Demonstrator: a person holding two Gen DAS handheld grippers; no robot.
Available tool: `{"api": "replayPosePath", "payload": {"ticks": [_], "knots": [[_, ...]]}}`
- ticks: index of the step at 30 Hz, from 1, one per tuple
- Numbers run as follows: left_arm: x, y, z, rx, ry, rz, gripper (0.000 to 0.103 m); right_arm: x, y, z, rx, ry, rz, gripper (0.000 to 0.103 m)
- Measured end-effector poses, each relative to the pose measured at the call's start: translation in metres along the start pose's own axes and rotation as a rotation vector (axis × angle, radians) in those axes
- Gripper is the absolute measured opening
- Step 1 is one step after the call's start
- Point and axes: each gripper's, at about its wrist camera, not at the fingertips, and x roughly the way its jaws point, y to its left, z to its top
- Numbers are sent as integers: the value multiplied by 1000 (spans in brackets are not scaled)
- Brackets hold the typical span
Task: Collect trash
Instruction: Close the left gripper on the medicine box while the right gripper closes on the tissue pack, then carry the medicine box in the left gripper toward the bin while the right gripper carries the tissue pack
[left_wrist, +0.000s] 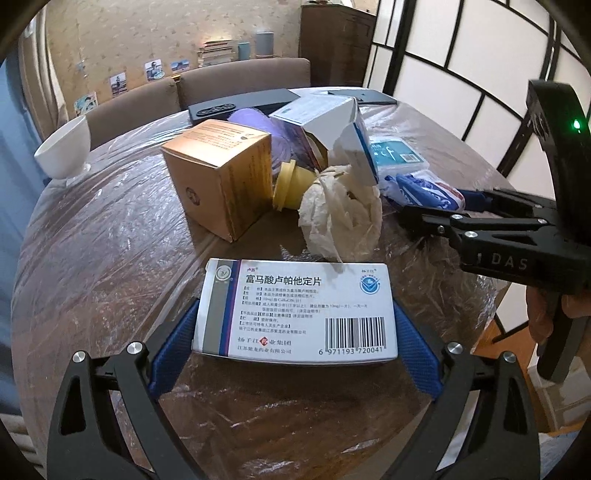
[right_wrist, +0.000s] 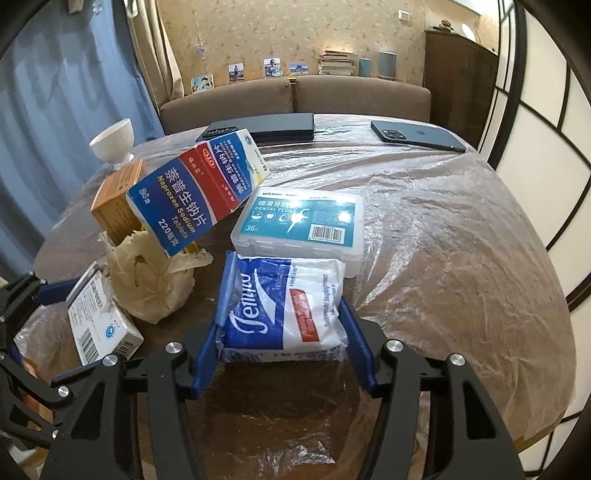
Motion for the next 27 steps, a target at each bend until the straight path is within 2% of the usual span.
{"api": "replayPosePath", "payload": {"ticks": [27], "knots": [[-22, 5, -15, -82, -17, 49, 97, -41, 17, -22, -49, 3, 93, 58]]}}
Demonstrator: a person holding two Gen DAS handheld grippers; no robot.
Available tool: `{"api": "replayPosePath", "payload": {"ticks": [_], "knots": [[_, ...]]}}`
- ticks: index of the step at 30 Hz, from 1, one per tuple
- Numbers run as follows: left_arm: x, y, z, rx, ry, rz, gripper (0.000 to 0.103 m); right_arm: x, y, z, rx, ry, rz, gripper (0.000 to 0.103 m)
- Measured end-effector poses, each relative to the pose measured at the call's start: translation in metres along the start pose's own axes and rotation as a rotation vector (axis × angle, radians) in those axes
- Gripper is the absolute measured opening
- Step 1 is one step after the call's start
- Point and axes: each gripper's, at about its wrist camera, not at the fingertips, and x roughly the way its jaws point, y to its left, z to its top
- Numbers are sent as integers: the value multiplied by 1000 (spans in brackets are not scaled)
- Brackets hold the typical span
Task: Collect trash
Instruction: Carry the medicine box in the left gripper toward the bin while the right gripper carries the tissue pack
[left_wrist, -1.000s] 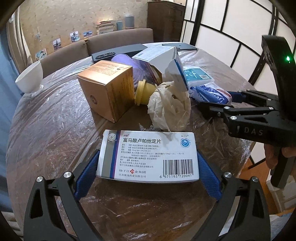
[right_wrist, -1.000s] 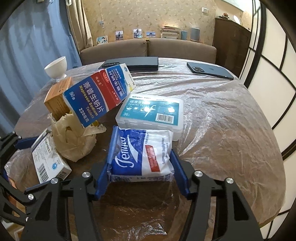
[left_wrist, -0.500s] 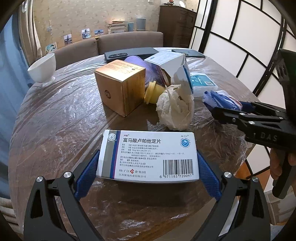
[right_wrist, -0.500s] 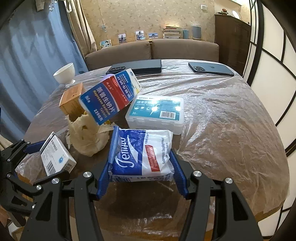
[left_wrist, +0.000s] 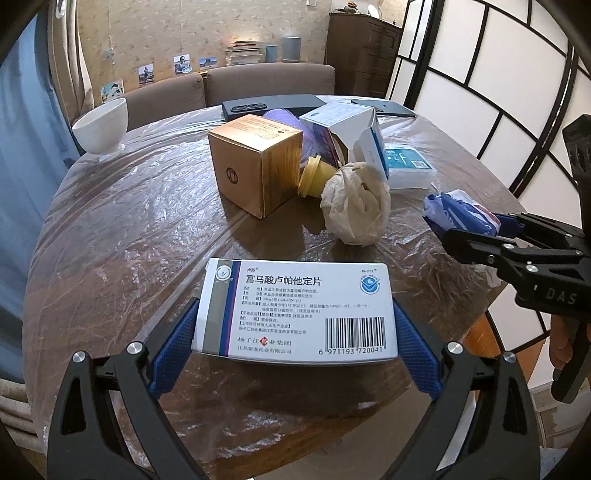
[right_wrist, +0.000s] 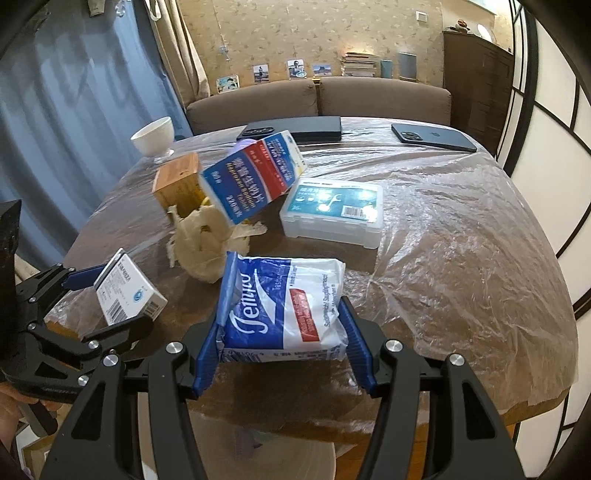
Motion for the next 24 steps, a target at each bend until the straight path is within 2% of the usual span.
{"api": "replayPosePath", "payload": {"ticks": [24], "knots": [[-25, -8, -16, -42, 2, -10, 97, -22, 17, -29, -53, 49, 64, 58]]}}
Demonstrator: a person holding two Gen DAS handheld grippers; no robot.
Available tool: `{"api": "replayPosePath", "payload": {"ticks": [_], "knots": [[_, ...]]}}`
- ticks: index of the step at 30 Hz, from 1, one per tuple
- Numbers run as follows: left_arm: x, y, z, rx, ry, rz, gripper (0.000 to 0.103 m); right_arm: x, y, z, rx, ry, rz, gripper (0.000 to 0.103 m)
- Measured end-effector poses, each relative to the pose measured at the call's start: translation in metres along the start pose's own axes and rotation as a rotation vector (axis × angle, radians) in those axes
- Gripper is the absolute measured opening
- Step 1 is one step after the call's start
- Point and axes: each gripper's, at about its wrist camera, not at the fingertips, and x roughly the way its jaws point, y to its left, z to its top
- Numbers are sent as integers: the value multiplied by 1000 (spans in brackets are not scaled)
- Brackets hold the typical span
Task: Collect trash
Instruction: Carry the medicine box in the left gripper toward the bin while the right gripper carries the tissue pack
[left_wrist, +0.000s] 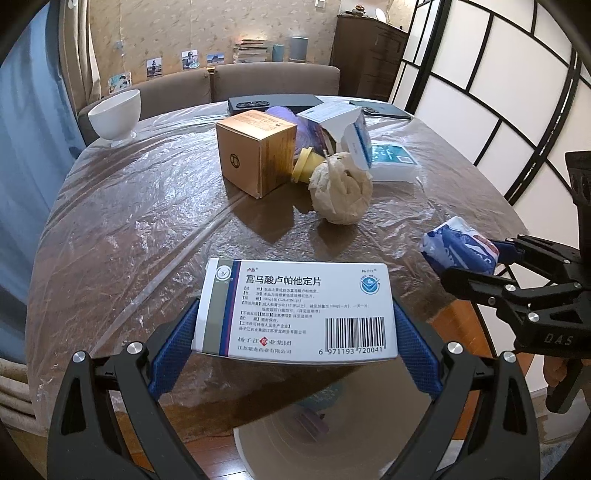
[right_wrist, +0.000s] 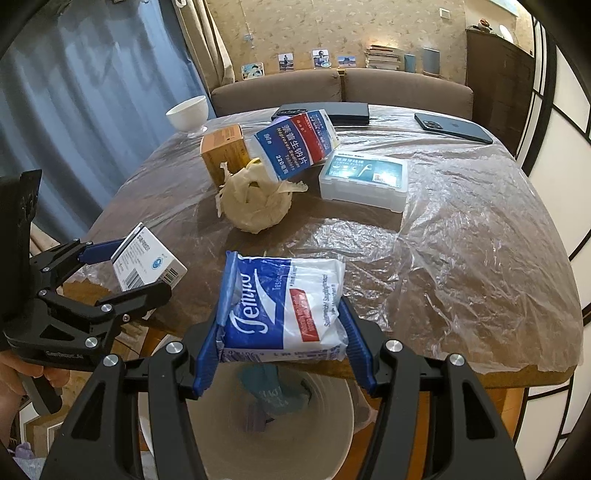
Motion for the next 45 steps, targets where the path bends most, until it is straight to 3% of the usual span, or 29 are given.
{"api": "replayPosePath", "payload": {"ticks": [45], "knots": [[-29, -23, -54, 32, 94, -56, 97, -19, 17, -46, -87, 104, 60, 58]]}}
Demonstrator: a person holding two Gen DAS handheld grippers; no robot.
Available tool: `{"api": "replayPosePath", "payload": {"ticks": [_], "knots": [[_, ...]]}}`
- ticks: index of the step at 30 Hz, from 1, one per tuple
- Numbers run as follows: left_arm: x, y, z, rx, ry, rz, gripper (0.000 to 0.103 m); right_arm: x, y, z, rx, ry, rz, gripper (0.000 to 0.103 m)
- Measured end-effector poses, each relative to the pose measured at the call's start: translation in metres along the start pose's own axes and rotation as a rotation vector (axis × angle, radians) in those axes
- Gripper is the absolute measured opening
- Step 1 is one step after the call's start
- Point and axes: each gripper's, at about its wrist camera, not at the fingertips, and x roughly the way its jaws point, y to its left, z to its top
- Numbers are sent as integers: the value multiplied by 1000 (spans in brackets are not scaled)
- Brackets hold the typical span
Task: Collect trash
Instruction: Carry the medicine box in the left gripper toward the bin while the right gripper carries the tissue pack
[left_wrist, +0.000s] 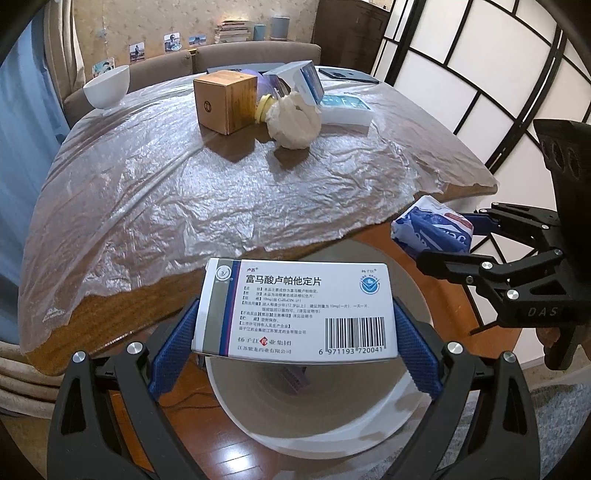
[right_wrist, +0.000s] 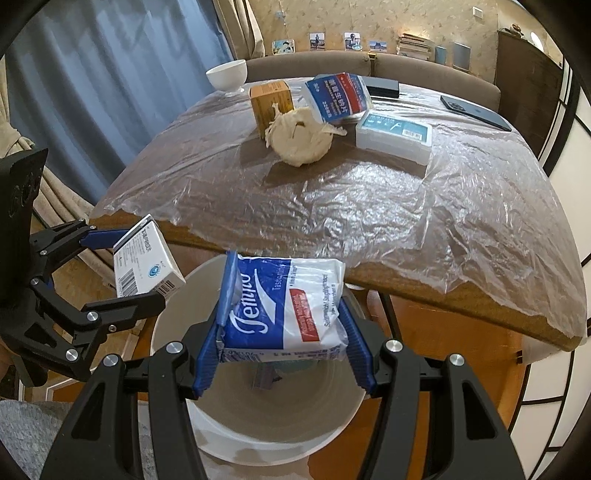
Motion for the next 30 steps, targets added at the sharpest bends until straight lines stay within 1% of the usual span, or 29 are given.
{"api": "replayPosePath", "payload": {"ticks": [11, 30], "knots": [[8, -9, -11, 12, 34, -28, 97, 6, 6, -11, -10, 36, 12, 58], [46, -11, -31, 18, 125, -27, 97, 36, 6, -26, -23, 113, 20, 58]]}}
